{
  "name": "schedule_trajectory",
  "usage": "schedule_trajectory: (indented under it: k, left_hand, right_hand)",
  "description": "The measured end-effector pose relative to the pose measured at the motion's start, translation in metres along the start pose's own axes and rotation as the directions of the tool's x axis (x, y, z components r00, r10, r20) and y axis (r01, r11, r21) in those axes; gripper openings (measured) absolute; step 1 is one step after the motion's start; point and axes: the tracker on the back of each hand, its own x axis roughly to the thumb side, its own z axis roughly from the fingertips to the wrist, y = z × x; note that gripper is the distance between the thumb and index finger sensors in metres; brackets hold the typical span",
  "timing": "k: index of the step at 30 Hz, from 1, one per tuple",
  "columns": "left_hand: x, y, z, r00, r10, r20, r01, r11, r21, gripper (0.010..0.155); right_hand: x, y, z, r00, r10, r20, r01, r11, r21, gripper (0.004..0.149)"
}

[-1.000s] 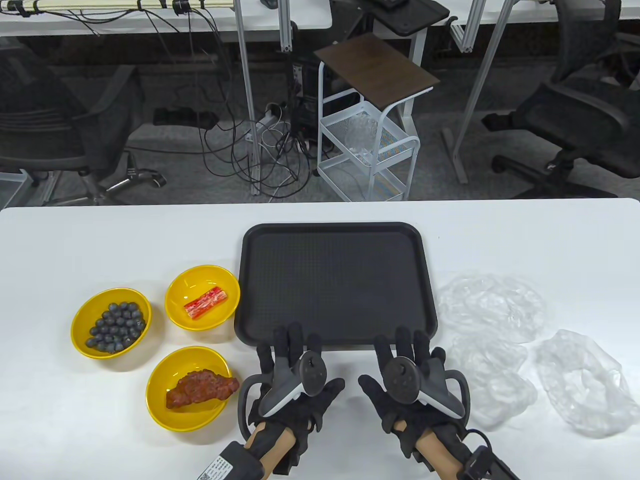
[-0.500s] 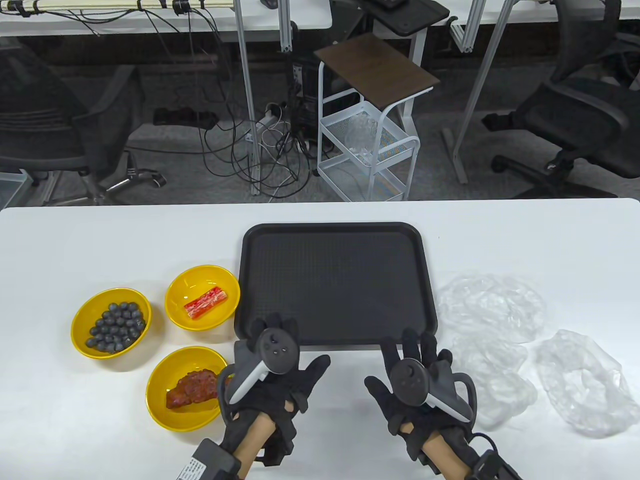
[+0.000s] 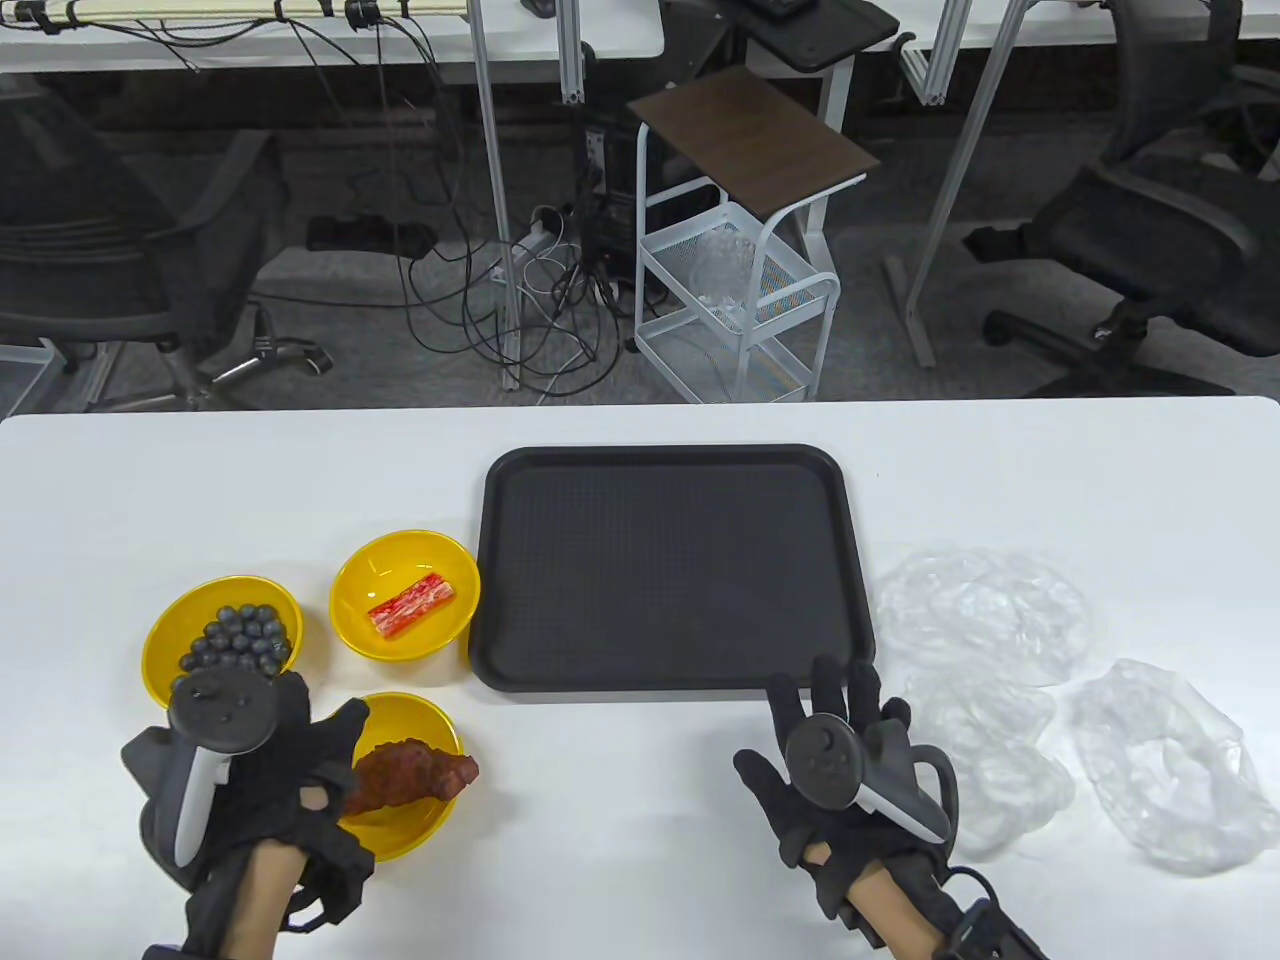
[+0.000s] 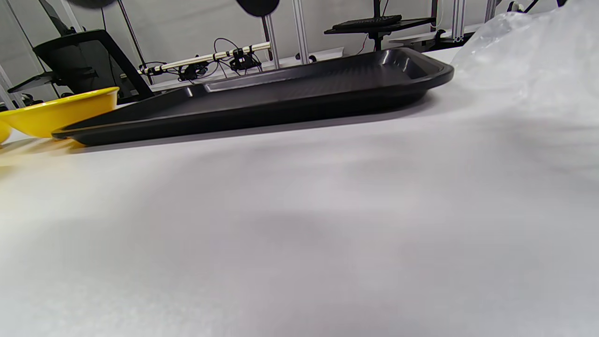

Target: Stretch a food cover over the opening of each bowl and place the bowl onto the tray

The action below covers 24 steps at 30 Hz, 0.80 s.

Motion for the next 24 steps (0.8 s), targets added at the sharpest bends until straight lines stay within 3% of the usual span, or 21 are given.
schedule_trajectory:
  k: [9, 24]
  left_hand:
    - [-0.029, -0.026, -0.03, 0.995, 0.012, -0.097, -0.015, 1.0, -0.024, 0.071]
    - [-0.043, -0.043, -0.048, 0.986, 0.151, -0.077, -0.155, 0.987, -0.049, 0.048]
  right_hand:
    - [0.0, 0.0, 0.0, 1.0, 0.0, 0.0, 0.0, 1.0, 0.016, 0.09]
    - [-0.002, 0.0, 0.002, 1.0, -0.009, 0.0, 0.009, 1.0, 0.024, 0.09]
